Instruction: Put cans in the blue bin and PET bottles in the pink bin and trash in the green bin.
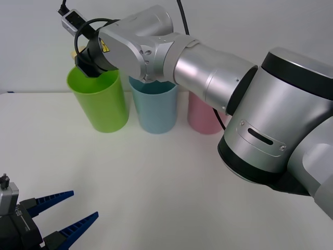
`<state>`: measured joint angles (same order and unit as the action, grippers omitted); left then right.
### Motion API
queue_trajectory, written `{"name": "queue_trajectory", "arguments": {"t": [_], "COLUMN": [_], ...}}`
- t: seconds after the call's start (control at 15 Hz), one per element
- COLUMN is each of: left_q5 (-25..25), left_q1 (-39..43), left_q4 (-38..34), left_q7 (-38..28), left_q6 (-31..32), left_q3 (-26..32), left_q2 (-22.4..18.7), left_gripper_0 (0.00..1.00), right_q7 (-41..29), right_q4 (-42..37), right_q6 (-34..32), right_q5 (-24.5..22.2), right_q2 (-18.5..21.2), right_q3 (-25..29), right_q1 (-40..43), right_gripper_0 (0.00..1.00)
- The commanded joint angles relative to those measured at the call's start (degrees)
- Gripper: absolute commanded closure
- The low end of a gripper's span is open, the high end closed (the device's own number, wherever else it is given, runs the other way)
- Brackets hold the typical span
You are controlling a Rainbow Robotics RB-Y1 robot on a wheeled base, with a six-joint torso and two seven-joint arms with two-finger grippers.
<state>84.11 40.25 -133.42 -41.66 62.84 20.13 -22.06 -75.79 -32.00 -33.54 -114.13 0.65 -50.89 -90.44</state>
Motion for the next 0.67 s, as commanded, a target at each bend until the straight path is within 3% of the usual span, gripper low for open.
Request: {"name": "queue_trajectory", "arguments": {"t": [0.07, 0.6, 0.67], "left_q5": [0.0, 0.0, 0.0], "left_q1": [0.0, 0.0, 0.0], "left_q4": [0.0, 0.0, 0.0], "left_q7": [0.0, 0.0, 0.0], "left_q6": [0.0, 0.0, 0.0], "left_q3": [0.0, 0.0, 0.0], "left_q2": [0.0, 0.0, 0.0], "left_gripper_0": [0.0, 0.0, 0.0], "right_q7": [0.1, 0.1, 0.1], "right_q4": [0.4, 0.4, 0.4], "right_q6": [0.9, 3.9, 3.9], "right_q5": [-0.2, -0.7, -0.7], "right_q2": [-0.2, -0.1, -0.2], "right_q3": [-0.1, -0.1, -0.1], "right_q1": [0.7, 2.6, 2.7], "right_gripper_0": [1.0, 1.0, 0.95]}}
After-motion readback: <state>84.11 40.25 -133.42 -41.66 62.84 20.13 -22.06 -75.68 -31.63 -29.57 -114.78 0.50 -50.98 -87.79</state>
